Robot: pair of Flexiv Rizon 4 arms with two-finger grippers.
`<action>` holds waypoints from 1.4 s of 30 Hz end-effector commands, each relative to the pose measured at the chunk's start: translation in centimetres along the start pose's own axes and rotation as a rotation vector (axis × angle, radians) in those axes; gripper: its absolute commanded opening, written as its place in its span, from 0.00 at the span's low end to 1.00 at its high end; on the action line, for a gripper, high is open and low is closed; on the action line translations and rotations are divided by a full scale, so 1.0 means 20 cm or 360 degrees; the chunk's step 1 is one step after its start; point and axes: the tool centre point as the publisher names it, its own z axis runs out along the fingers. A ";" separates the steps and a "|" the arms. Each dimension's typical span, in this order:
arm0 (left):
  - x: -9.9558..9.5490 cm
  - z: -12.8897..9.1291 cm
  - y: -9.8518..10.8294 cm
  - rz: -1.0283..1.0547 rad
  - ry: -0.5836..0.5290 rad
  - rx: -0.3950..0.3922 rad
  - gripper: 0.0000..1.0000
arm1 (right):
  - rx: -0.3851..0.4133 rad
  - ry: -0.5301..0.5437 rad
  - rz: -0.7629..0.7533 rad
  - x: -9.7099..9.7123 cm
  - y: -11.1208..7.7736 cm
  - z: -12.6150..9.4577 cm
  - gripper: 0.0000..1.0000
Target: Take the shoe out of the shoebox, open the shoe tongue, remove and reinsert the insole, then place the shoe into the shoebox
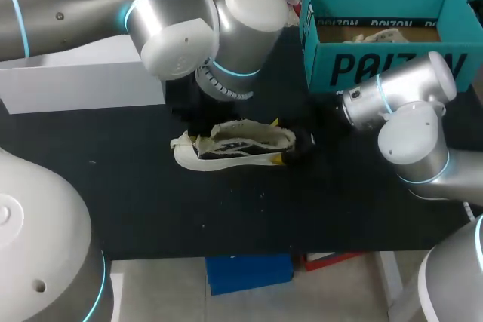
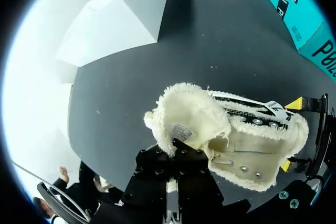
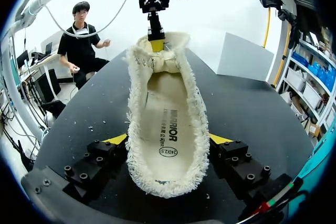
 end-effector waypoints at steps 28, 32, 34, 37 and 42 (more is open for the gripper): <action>-0.10 -0.05 -0.04 -0.0017 0.0117 0.0054 1.00 | 0.0005 -0.0001 0.0004 -0.01 -0.02 0.00 0.00; -0.11 -0.14 -0.03 0.0102 0.0122 0.0135 1.00 | 0.0005 -0.0001 0.0004 -0.01 -0.02 0.00 0.00; -0.11 -0.18 -0.03 0.0214 0.0135 0.0177 1.00 | 0.0005 -0.0001 0.0004 -0.01 -0.02 0.00 0.00; -0.09 -0.23 -0.04 0.0396 0.0159 0.0243 1.00 | 0.0005 -0.0001 0.0004 -0.01 -0.02 0.00 0.00; -0.04 -0.29 -0.07 0.0826 0.0261 0.0281 1.00 | 0.0005 -0.0001 0.0004 -0.01 -0.02 0.00 0.00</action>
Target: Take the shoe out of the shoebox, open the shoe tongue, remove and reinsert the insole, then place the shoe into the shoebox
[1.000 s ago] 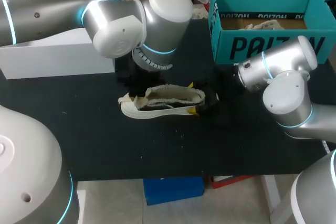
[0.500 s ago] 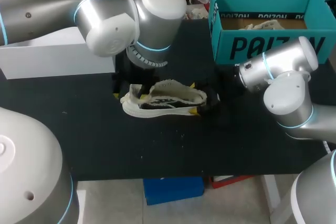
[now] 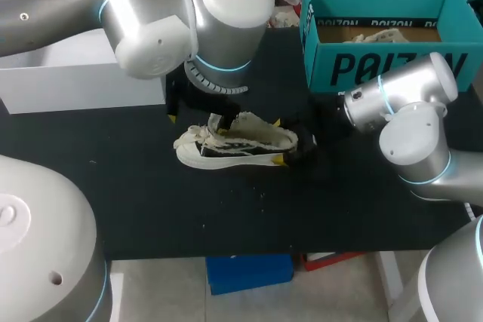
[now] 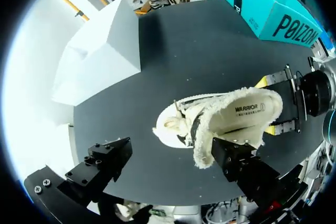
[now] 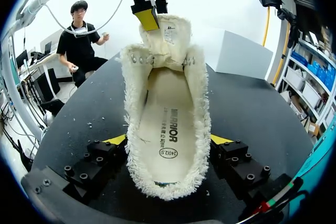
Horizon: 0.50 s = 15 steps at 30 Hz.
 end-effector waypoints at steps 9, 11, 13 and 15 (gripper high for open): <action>0.14 -0.10 -0.17 0.1230 0.0453 0.0081 0.42 | 0.0001 0.0001 0.0001 0.00 0.00 0.00 0.00; 0.19 -0.12 -0.20 0.1377 0.0522 0.0094 0.06 | 0.0001 0.0001 0.0001 0.00 0.00 0.00 0.00; 0.22 -0.13 -0.22 0.1545 0.0592 0.0102 0.00 | 0.0001 0.0001 0.0001 0.00 0.00 0.00 0.00; 0.25 -0.13 -0.24 0.1704 0.0720 0.0106 0.00 | 0.0001 0.0001 0.0001 0.00 0.00 0.00 0.00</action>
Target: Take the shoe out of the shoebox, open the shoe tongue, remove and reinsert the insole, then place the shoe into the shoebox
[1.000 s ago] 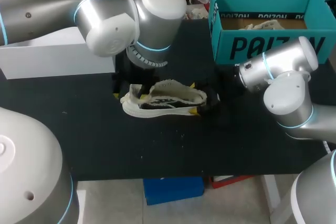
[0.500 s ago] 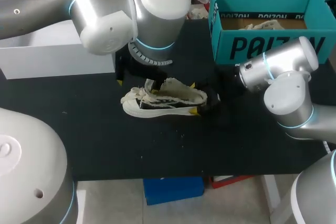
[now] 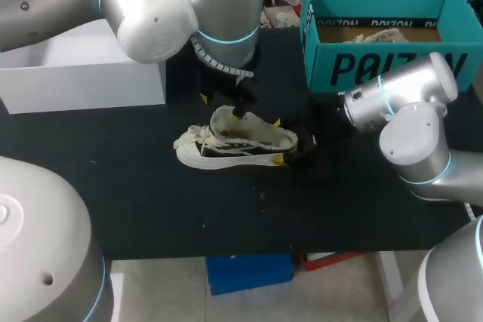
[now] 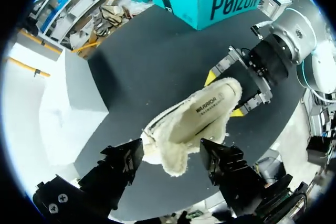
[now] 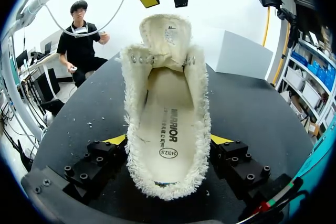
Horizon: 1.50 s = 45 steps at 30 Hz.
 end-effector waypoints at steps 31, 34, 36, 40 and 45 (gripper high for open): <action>0.05 0.07 -0.11 0.1372 0.0917 -0.0027 0.00 | 0.0002 0.0001 0.0002 0.00 0.00 0.00 0.00; 0.07 0.06 -0.12 0.1424 0.0912 -0.0074 0.00 | 0.0002 0.0001 0.0002 0.00 0.00 0.00 0.00; 0.09 0.06 -0.13 0.1451 0.0896 -0.0103 0.00 | 0.0002 0.0001 0.0002 0.00 0.00 0.00 0.00; 0.12 0.09 -0.13 0.1464 0.0909 -0.0115 0.00 | 0.0002 0.0001 0.0002 0.00 0.00 0.00 0.00; 0.13 0.12 -0.12 0.1461 0.0914 -0.0125 0.00 | 0.0002 0.0001 0.0002 0.00 0.00 0.00 0.00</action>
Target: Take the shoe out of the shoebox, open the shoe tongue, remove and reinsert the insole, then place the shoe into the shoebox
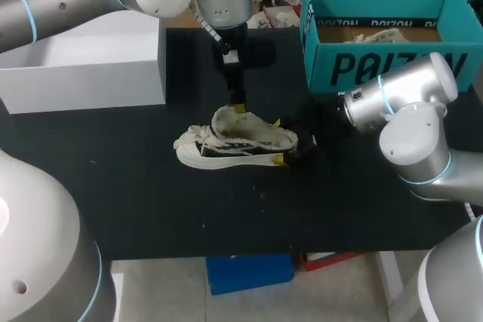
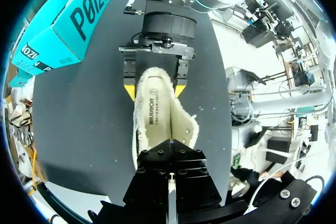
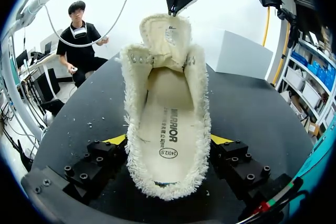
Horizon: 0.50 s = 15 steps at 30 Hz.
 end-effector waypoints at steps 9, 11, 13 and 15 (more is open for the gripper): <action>-0.01 0.09 -0.02 -0.0021 0.0030 -0.0011 0.00 | 0.0002 0.0001 0.0002 0.00 0.00 0.00 0.00; 0.00 0.10 -0.02 -0.0020 0.0027 -0.0003 0.00 | 0.0002 0.0001 0.0002 0.00 0.00 0.00 0.00; 0.00 0.12 -0.02 -0.0023 0.0025 -0.0003 0.00 | 0.0002 0.0001 0.0002 0.00 0.00 0.00 0.00; 0.01 0.14 -0.01 -0.0031 0.0032 -0.0001 0.00 | 0.0002 0.0001 0.0002 0.00 0.00 0.00 0.00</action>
